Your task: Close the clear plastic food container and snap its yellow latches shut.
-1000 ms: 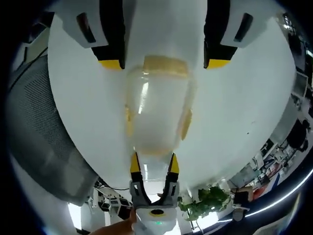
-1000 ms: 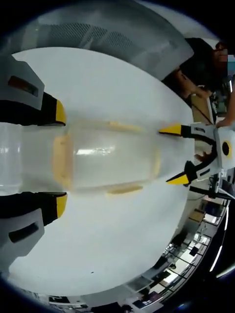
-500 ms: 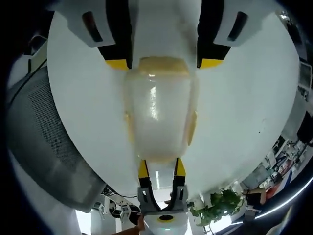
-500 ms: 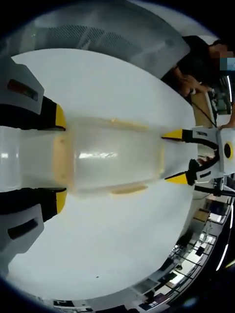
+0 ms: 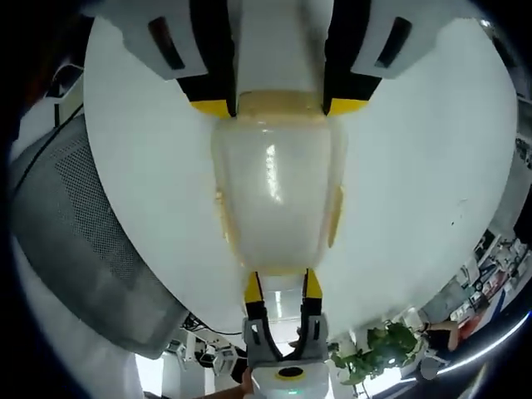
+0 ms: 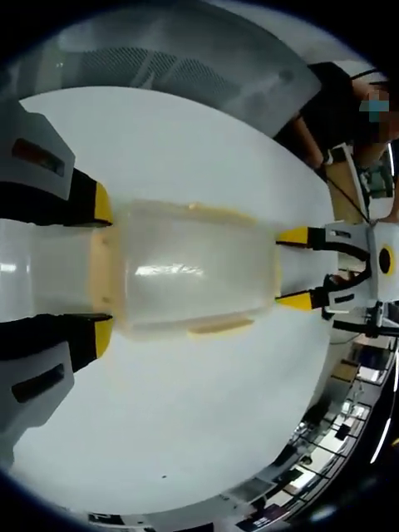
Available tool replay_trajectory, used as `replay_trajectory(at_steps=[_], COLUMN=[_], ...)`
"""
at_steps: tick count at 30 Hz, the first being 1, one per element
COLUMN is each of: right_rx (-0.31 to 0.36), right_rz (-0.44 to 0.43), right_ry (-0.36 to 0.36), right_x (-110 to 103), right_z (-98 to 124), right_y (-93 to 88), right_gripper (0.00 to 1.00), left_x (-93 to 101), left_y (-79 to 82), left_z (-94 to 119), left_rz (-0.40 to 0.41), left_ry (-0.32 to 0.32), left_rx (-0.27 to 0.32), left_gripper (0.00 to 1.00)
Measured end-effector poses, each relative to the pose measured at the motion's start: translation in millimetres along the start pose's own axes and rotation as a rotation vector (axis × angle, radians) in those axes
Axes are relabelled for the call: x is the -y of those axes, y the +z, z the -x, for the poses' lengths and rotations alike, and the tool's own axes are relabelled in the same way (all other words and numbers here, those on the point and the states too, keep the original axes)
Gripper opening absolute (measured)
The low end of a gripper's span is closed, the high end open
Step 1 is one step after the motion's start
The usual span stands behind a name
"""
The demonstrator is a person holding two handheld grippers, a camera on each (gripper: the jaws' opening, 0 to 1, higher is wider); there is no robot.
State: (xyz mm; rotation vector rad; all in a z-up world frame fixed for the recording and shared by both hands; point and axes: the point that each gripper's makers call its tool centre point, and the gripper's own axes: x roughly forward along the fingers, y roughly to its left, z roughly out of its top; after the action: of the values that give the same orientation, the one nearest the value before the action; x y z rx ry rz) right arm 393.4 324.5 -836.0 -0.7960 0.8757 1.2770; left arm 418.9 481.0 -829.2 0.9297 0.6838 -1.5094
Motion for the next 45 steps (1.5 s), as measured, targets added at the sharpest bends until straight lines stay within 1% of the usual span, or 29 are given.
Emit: replay_trajectory(at_steps=[2, 3, 4, 6, 9, 15, 21, 24, 37, 39, 41, 43, 45], right_rx=[-0.003, -0.007, -0.012, -0.034, -0.047, -0.035, -0.076, -0.084, -0.075, -0.078, -0.074, -0.065, -0.060], right_rz=[0.003, 0.006, 0.006, 0.016, 0.018, 0.020, 0.017, 0.010, -0.011, -0.009, -0.010, -0.011, -0.009], right_ry=[0.005, 0.008, 0.010, 0.018, 0.025, 0.026, 0.030, 0.030, 0.022, 0.023, 0.023, 0.023, 0.024], right_x=[-0.3, -0.3, -0.5, -0.4, 0.0, -0.2, 1.4, 1.8, 1.6, 1.3, 2.2, 3.2, 2.6], right_z=[0.0, -0.5, -0.7, -1.1, -1.1, -1.3, -2.9, -2.6, -1.8, -1.8, -1.9, -1.8, -0.6], right_y=[-0.2, -0.3, -0.3, 0.6, 0.2, -0.5, 0.7, 0.0, 0.0, 0.2, 0.0, -0.4, -1.2], right_gripper=[0.40, 0.40, 0.40, 0.39, 0.39, 0.40, 0.41, 0.40, 0.39, 0.38, 0.38, 0.38, 0.38], left_x=[-0.3, 0.7, 0.7, 1.0, 0.4, 2.2, 1.4, 1.1, 2.5, 2.9, 2.5, 1.8, 2.2], left_y=[0.0, -0.3, 0.2, 0.2, -0.8, -1.3, -1.8, -2.2, -1.6, -2.1, -2.4, -2.2, -0.3], left_z=[-0.4, -0.8, -1.3, -2.3, -2.8, -2.7, -3.0, -2.6, -2.2, -1.9, -1.8, -1.2, -1.1], left_rz=[0.004, 0.024, 0.020, 0.013, 0.035, 0.038, 0.038, 0.041, 0.049, 0.039, 0.050, 0.061, 0.056], left_ry=[-0.004, -0.013, -0.019, -0.033, -0.049, -0.048, -0.049, -0.048, -0.038, -0.033, -0.035, -0.021, -0.009], left_rx=[0.000, -0.004, -0.006, -0.023, -0.038, -0.044, -0.042, -0.044, -0.046, -0.042, -0.037, -0.039, -0.038], left_gripper=[0.39, 0.39, 0.39, 0.39, 0.39, 0.40, 0.40, 0.40, 0.39, 0.39, 0.39, 0.38, 0.38])
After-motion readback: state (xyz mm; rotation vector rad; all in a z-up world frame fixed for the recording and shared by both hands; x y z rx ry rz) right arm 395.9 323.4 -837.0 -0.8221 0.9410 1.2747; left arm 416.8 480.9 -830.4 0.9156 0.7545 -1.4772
